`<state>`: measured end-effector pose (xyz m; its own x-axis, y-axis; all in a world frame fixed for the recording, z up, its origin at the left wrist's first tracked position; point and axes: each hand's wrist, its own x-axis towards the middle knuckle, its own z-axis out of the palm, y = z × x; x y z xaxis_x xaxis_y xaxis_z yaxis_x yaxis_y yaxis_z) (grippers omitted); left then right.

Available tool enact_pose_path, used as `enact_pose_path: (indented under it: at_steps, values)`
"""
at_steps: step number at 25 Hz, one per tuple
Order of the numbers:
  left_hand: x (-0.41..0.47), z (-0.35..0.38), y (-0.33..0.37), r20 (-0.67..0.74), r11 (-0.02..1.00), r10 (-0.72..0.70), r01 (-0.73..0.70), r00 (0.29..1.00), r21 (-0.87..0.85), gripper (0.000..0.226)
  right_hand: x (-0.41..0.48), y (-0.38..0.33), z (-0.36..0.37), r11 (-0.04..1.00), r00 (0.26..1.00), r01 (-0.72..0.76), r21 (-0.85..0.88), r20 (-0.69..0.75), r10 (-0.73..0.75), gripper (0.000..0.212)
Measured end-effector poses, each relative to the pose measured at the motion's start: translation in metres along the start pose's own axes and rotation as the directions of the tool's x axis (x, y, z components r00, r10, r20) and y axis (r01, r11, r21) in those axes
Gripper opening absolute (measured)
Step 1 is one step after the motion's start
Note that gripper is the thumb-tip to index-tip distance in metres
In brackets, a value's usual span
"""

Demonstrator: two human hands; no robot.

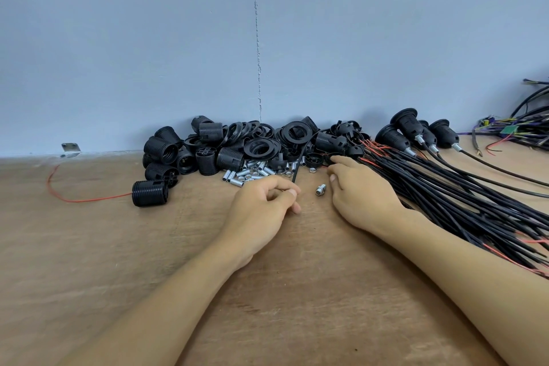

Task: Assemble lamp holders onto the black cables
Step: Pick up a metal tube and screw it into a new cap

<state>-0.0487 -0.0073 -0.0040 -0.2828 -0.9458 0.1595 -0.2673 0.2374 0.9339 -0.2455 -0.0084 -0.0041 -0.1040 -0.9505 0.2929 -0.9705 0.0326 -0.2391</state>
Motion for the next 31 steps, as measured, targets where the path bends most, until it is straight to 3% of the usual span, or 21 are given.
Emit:
enact_pose_path:
  at_steps: [4, 7, 8, 10, 12, 13, 15, 17, 18, 19, 20, 21, 22, 23, 25, 27, 31]
  values:
    - [0.0, -0.001, -0.001, 0.001, 1.0, 0.004, -0.004, 1.0, 0.013, 0.017, -0.003, -0.001, 0.0, 0.998, 0.995, 0.039, 0.04, -0.092, -0.035, 0.035]
    - [-0.001, -0.001, 0.001, -0.043, 1.0, 0.015, -0.015, 0.999, -0.018, 0.019, -0.009, -0.009, -0.008, 0.932, 0.957, 0.152, 0.329, -0.286, -0.055, 0.023]
    - [-0.001, -0.002, 0.001, -0.084, 0.998, 0.022, -0.028, 0.996, -0.062, 0.021, -0.012, -0.013, -0.012, 0.852, 0.953, 0.176, 0.494, -0.302, -0.022, 0.015]
    - [-0.001, -0.004, 0.001, -0.143, 0.99, 0.047, -0.065, 0.989, -0.123, 0.036, -0.015, -0.023, -0.024, 0.538, 0.992, 0.097, 0.837, -0.124, 0.013, 0.013]
    - [-0.002, -0.006, 0.001, -0.095, 0.987, 0.102, -0.113, 0.99, -0.114, 0.056, -0.017, -0.027, -0.03, 0.248, 0.995, -0.078, 0.966, 0.092, -0.047, 0.018]
    - [-0.003, -0.005, 0.002, -0.049, 0.983, 0.137, -0.142, 0.989, -0.112, 0.058, -0.018, -0.028, -0.031, 0.152, 0.98, -0.164, 0.975, 0.179, -0.091, 0.02]
    - [-0.003, -0.003, 0.001, 0.007, 0.974, 0.193, -0.191, 0.981, -0.123, 0.054, -0.017, -0.029, -0.032, 0.052, 0.943, -0.292, 0.955, 0.297, -0.152, 0.021]
    - [-0.001, -0.002, -0.001, -0.021, 0.974, 0.191, -0.192, 0.981, -0.122, 0.047, -0.015, -0.026, -0.03, -0.002, 0.939, -0.32, 0.948, 0.317, -0.134, 0.023]
    - [0.0, -0.002, -0.003, -0.044, 0.977, 0.171, -0.175, 0.984, -0.123, 0.044, -0.014, -0.023, -0.028, 0.032, 0.956, -0.28, 0.959, 0.282, -0.085, 0.023]
    - [0.001, -0.003, -0.004, -0.065, 0.98, 0.142, -0.149, 0.988, -0.134, 0.042, -0.013, -0.02, -0.028, 0.171, 0.978, -0.205, 0.964, 0.208, 0.0, 0.021]
    - [0.002, -0.004, -0.006, -0.083, 0.982, 0.106, -0.118, 0.991, -0.151, 0.043, -0.012, -0.015, -0.026, 0.42, 0.99, -0.13, 0.898, 0.094, 0.105, 0.016]
    - [0.003, -0.005, -0.007, -0.1, 0.982, 0.073, -0.089, 0.992, -0.166, 0.044, -0.011, -0.009, -0.024, 0.679, 0.986, -0.082, 0.73, -0.04, 0.161, 0.013]
    - [0.004, -0.005, -0.008, -0.119, 0.982, 0.048, -0.068, 0.992, -0.174, 0.046, -0.012, -0.006, -0.021, 0.843, 0.985, -0.057, 0.535, -0.107, 0.135, 0.016]
    - [0.004, -0.004, -0.008, -0.138, 0.983, 0.03, -0.054, 0.99, -0.176, 0.048, -0.012, -0.005, -0.019, 0.919, 0.993, -0.046, 0.393, -0.084, 0.086, 0.023]
    - [0.004, -0.003, -0.008, -0.159, 0.98, 0.005, -0.037, 0.987, -0.195, 0.053, -0.013, -0.004, -0.014, 0.965, 0.999, -0.02, 0.262, 0.031, 0.013, 0.029]
    - [0.006, -0.003, -0.008, -0.157, 0.971, -0.007, -0.031, 0.988, -0.238, 0.057, -0.014, -0.007, -0.015, 0.975, 0.998, 0.028, 0.219, 0.053, -0.041, 0.017]
    - [0.007, -0.005, -0.011, -0.156, 0.974, -0.022, -0.014, 0.987, -0.226, 0.054, -0.017, -0.005, -0.018, 0.941, 0.998, 0.067, 0.331, -0.035, -0.059, 0.007]
